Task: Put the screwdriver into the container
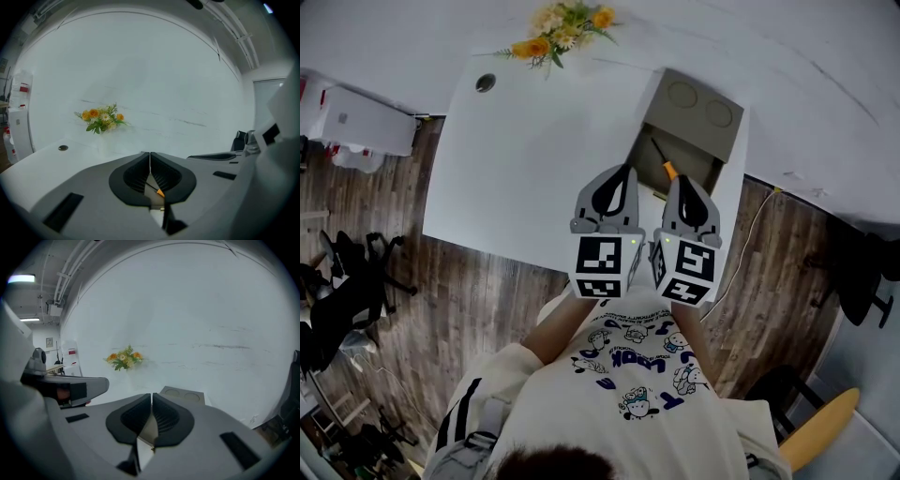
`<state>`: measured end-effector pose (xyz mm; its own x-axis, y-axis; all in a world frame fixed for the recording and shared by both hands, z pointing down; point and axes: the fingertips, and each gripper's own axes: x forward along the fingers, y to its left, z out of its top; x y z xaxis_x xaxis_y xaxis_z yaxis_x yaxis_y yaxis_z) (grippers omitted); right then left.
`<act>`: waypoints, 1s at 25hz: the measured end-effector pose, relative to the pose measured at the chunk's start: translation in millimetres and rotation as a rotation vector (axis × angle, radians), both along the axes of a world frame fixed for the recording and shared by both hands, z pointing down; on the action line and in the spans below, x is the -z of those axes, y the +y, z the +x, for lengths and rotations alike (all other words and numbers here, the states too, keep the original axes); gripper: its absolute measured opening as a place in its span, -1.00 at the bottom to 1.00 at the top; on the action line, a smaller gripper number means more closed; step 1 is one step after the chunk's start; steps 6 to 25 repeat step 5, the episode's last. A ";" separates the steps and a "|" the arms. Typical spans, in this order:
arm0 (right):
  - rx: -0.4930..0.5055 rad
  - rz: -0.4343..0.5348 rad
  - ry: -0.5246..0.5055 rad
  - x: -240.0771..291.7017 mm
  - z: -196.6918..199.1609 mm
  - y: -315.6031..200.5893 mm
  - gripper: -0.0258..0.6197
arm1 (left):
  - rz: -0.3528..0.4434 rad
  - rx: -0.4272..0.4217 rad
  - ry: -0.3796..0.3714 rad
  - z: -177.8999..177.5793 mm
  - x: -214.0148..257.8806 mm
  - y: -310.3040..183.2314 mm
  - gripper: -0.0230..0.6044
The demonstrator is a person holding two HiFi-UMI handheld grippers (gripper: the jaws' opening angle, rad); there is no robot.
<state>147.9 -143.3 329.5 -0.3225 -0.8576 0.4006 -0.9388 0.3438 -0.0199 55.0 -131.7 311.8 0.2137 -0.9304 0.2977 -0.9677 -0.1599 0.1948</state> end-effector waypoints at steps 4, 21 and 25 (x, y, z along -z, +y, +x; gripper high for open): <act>-0.001 0.005 0.001 2.2 -1.4 2.0 -0.81 | -0.003 -0.003 -0.001 -1.0 0.9 2.3 -0.86; -0.001 0.006 0.001 2.7 -1.7 2.7 -0.81 | -0.003 -0.003 -0.001 -1.2 1.4 2.9 -0.86; -0.001 0.006 0.001 2.7 -1.7 2.7 -0.81 | -0.003 -0.003 -0.001 -1.2 1.4 2.9 -0.86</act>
